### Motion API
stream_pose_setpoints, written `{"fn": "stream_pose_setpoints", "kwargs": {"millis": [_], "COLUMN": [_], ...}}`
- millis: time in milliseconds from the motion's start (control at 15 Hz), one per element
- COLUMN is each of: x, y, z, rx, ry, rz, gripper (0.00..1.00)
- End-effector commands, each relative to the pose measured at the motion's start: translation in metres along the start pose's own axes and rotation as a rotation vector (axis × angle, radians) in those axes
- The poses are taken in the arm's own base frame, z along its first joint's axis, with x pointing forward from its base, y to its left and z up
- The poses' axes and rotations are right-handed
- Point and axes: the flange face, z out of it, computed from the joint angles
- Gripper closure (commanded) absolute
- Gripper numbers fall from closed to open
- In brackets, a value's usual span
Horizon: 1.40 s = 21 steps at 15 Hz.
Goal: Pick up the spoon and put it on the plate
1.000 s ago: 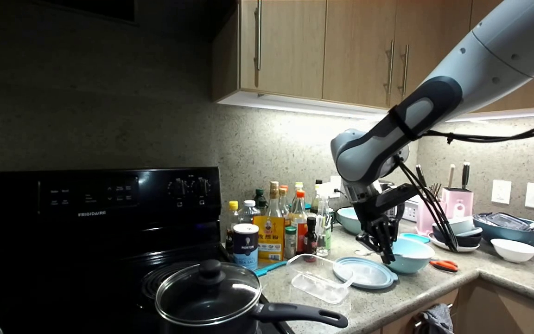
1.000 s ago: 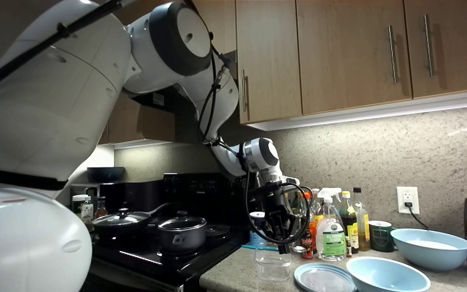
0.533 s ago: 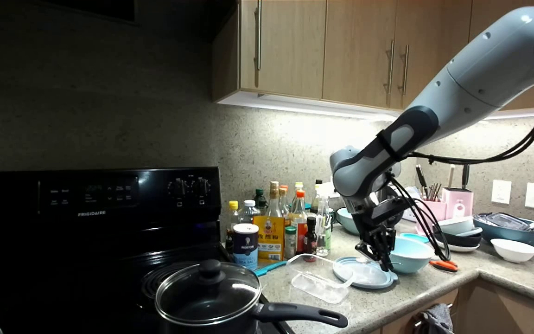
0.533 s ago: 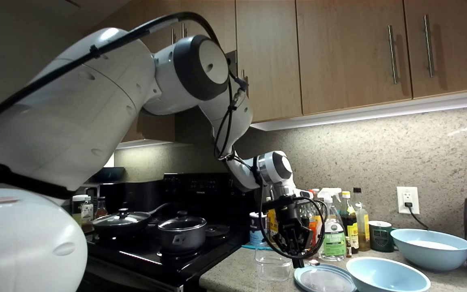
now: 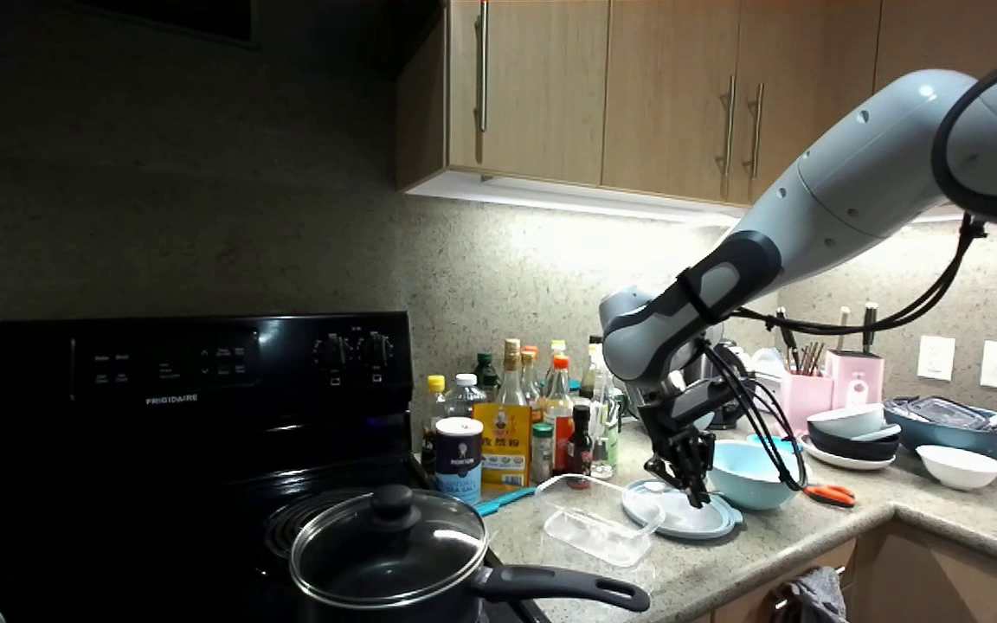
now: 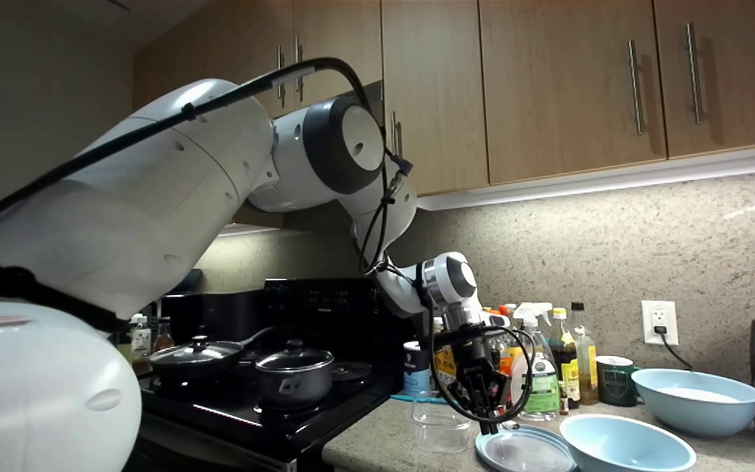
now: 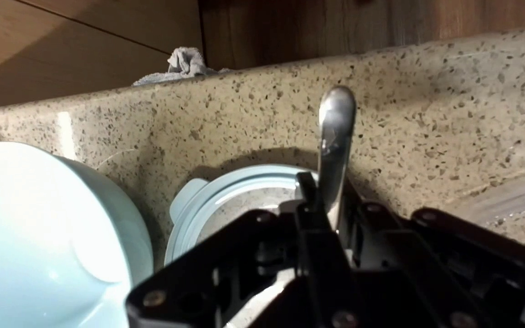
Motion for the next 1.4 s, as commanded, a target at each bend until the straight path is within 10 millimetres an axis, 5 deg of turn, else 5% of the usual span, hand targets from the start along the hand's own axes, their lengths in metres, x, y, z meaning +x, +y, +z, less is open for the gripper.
{"fn": "stream_pose_setpoints", "kwargs": {"millis": [0, 267, 333, 800, 1067, 1133, 1200, 1333], "x": [0.016, 0.023, 0.024, 0.023, -0.001, -0.005, 0.017, 0.01], "y": [0.003, 0.002, 0.002, 0.008, -0.003, -0.005, -0.004, -0.007], "z": [0.005, 0.011, 0.011, 0.002, -0.035, -0.046, -0.025, -0.045], "rx": [0.016, -0.002, -0.004, 0.008, 0.012, 0.03, -0.005, 0.008], "ry": [0.006, -0.009, -0.007, -0.005, 0.042, 0.053, 0.044, 0.066], "rz": [-0.042, -0.028, -0.024, 0.006, 0.04, 0.069, 0.027, 0.041], "gripper": [0.93, 0.94, 0.63, 0.24, 0.0, 0.0, 0.11, 0.0]}}
